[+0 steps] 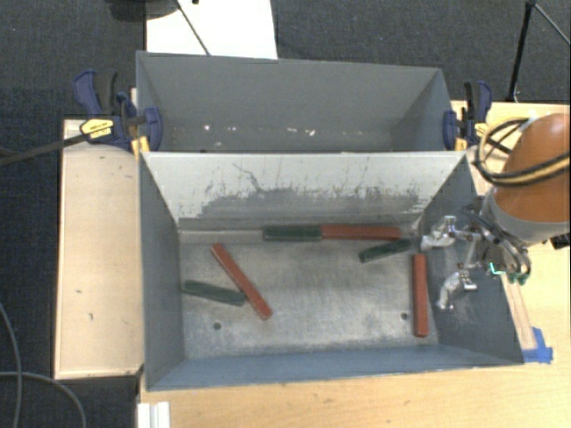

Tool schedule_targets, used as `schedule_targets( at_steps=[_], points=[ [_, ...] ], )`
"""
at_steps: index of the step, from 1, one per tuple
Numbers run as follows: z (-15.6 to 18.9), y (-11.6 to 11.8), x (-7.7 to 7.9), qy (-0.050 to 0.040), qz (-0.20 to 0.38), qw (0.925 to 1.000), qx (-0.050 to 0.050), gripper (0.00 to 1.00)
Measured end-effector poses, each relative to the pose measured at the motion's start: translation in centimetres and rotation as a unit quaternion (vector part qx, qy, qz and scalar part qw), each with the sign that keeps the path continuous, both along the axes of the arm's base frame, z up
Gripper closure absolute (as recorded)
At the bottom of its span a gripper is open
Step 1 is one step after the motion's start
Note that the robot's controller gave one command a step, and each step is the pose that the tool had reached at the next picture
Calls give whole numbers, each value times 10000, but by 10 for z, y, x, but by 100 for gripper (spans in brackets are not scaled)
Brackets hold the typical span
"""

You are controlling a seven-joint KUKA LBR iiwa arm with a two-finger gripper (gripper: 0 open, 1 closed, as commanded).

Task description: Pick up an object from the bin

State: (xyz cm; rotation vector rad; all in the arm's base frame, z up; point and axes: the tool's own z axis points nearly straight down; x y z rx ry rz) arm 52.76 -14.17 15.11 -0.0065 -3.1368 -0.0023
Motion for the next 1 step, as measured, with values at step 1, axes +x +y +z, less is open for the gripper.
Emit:
schedule_targets(
  at_steps=[1],
  points=[
    [4,0,2,-38,24,10000,-11,0]
  ],
)
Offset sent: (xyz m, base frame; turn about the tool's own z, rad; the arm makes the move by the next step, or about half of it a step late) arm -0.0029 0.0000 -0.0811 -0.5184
